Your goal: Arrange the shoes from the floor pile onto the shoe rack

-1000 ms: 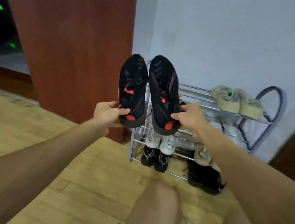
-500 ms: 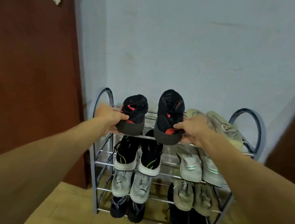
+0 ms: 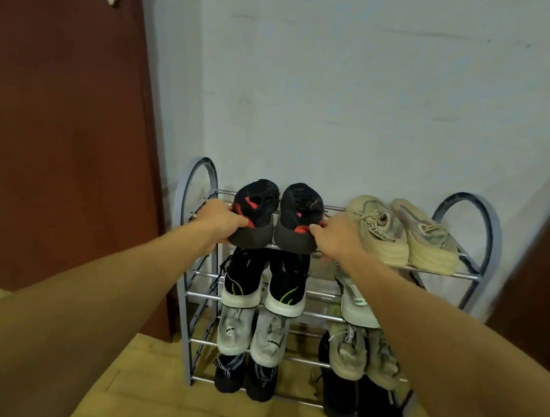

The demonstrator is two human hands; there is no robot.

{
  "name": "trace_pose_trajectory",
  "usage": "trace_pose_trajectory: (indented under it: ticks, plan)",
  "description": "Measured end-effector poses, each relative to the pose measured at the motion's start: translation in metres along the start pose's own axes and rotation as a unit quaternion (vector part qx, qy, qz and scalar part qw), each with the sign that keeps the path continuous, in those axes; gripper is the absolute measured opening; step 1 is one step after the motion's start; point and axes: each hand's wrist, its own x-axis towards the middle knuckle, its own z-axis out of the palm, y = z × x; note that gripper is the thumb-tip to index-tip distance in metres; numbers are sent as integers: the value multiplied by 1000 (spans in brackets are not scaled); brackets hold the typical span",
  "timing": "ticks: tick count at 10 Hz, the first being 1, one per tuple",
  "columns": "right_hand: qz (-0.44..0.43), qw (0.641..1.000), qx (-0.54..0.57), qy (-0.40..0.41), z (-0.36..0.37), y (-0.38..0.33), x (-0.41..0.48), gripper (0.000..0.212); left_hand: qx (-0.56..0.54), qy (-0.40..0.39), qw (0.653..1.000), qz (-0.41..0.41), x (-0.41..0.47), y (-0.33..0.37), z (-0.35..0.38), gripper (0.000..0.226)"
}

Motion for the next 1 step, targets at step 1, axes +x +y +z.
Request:
trace_pose_trajectory:
  ticks: [1]
  plan:
    - [-61,994,-93,5,-5,0,-31,23,28,1,998,62,-32,5,0,33]
